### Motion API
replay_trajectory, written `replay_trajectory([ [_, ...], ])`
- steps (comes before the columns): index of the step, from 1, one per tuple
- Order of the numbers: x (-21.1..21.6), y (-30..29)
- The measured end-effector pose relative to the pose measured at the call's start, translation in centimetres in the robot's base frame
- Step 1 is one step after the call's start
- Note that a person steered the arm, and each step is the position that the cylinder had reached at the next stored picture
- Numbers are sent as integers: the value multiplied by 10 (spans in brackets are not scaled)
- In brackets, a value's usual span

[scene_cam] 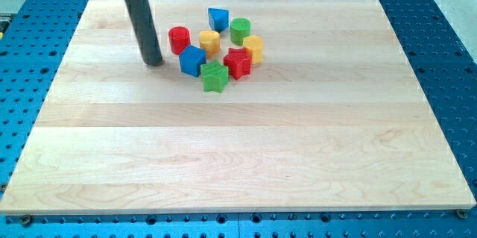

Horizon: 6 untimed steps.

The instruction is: Move the red circle diagonally to the red star

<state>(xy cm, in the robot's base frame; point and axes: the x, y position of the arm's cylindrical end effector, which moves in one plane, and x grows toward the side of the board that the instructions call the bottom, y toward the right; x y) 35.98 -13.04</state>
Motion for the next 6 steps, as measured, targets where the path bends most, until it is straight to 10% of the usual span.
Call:
replay_trajectory([
  [4, -28, 14],
  [6, 78, -7],
])
